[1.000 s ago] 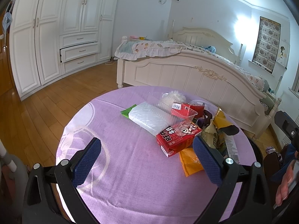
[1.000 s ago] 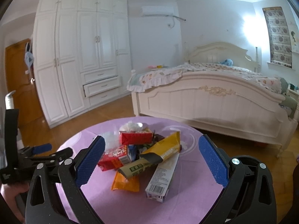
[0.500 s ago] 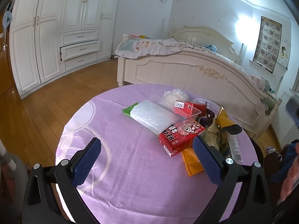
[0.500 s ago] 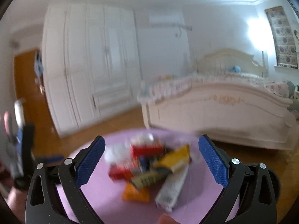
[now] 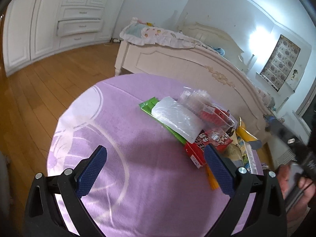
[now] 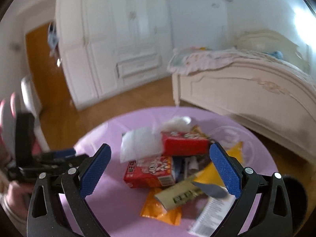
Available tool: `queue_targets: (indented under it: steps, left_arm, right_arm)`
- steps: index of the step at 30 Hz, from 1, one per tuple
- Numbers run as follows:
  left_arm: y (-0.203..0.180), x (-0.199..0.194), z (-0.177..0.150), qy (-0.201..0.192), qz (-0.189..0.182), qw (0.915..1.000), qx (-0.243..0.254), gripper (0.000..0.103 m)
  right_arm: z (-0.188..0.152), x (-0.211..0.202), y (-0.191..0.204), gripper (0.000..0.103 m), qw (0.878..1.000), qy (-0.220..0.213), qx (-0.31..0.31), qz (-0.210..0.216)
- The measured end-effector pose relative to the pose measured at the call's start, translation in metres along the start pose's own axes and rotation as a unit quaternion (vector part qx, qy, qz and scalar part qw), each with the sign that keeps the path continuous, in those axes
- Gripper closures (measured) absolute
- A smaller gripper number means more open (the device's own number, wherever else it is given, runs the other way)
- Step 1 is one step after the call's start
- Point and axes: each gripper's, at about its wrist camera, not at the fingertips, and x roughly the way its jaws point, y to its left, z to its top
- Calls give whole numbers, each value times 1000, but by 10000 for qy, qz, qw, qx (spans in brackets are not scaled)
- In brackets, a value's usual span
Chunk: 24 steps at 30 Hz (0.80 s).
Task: Collect trash
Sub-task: 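Grasp the clear plastic tray with the right tool while the left tool grasps the bubble-wrap bag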
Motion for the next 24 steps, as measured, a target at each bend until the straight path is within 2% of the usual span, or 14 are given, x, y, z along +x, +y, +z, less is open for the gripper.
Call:
queue_targets:
  steps: [4, 5, 6, 7, 9, 10, 12, 14, 19, 21, 22, 24]
  left_arm:
    - [5, 17, 4, 291, -224, 9992, -138, 5]
    - [7, 20, 3, 498, -230, 9982, -225, 5]
    - [10, 25, 4, 737, -225, 9966, -297, 5]
    - [10, 29, 6, 761, -241, 9964, -294, 5]
    - [9, 37, 11, 800, -345, 9957, -331, 5]
    - [6, 40, 12, 733, -425, 9959, -330, 5]
    - [7, 47, 15, 843, -508, 9943, -416, 6]
    - [6, 55, 17, 872, -592, 9932, -486, 6]
    - [7, 77, 24, 1072, -874, 9856, -974, 14]
    - [7, 88, 25, 1166, -880, 9827, -1141, 35]
    - [7, 94, 24, 1235, -921, 9801, -1249, 38]
    - [8, 103, 22, 1337, -957, 9757, -1445, 52]
  right_arm:
    - [-2, 46, 12, 5, 9987, 490, -147, 51]
    - [-3, 56, 13, 8, 9981, 603, -151, 25]
    - [-4, 66, 14, 14, 9971, 748, -167, -9]
    - [-5, 72, 15, 19, 9962, 853, -175, -47]
    - [-9, 85, 11, 40, 9941, 1077, -85, -71]
    - [-9, 90, 10, 42, 9939, 1103, -21, -41]
    - [-13, 86, 3, 49, 9941, 1055, 198, 126]
    - [-11, 82, -1, 59, 9944, 955, 340, 286]
    - [-9, 50, -17, 59, 9945, 639, 692, 446]
    - [-11, 38, -25, 60, 9935, 512, 873, 526]
    - [-12, 34, -28, 60, 9931, 476, 931, 534]
    - [-15, 25, -35, 60, 9923, 388, 1034, 554]
